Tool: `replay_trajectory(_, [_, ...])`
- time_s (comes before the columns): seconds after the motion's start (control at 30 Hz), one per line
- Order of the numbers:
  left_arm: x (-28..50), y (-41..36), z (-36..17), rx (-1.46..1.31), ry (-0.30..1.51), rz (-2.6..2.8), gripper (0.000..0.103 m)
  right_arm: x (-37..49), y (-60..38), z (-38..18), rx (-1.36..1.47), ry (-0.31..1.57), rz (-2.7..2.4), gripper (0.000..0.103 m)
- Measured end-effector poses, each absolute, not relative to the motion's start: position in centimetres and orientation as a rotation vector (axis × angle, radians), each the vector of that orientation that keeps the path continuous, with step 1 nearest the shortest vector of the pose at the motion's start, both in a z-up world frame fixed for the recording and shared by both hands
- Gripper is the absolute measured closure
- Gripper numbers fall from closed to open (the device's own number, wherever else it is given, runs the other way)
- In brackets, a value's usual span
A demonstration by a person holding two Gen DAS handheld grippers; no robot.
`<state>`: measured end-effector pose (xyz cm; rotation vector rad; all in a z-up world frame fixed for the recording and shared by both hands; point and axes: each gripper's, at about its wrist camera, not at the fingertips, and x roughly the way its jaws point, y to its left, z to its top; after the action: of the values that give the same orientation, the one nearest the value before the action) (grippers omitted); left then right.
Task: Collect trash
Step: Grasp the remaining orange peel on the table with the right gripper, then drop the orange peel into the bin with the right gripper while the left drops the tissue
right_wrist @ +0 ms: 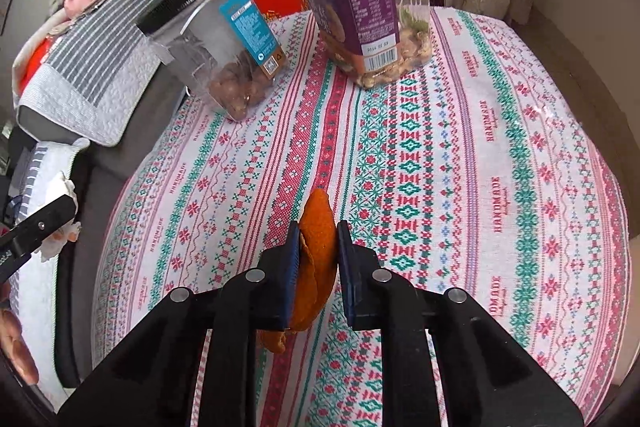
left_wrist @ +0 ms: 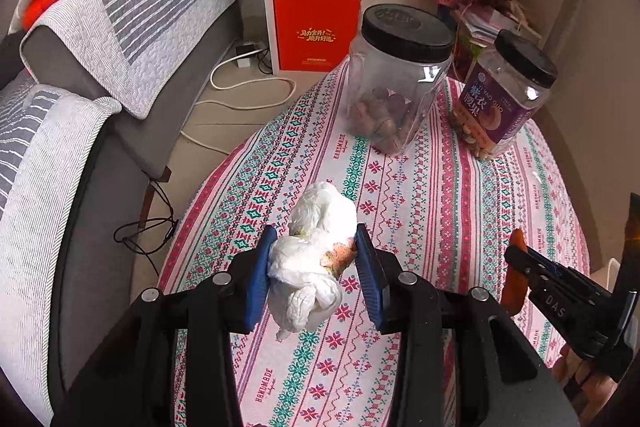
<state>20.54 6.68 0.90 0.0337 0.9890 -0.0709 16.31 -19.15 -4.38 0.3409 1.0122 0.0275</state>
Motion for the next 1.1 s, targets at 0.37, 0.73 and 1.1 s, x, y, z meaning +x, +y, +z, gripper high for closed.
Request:
replay_trajectory(0.37, [14.9, 2.6, 4.2, -0.024, 0.92, -0.086, 0.064, 11.1, -24.5, 2.3, 0.304, 0.868, 0.047, 0.086])
replay_trajectory(0.73, [11.3, -3.7, 4.9, -0.022, 0.911, -0.152, 0.064, 5.3, -30.7, 4.3, 0.265, 0.766, -0.049, 0.086])
replay_trajectory(1.1, [7.4, -12.1, 5.8, 0.048, 0.89, -0.285, 0.064, -1.3, -38.8, 5.3, 0.227, 0.683, -0.282, 0.086])
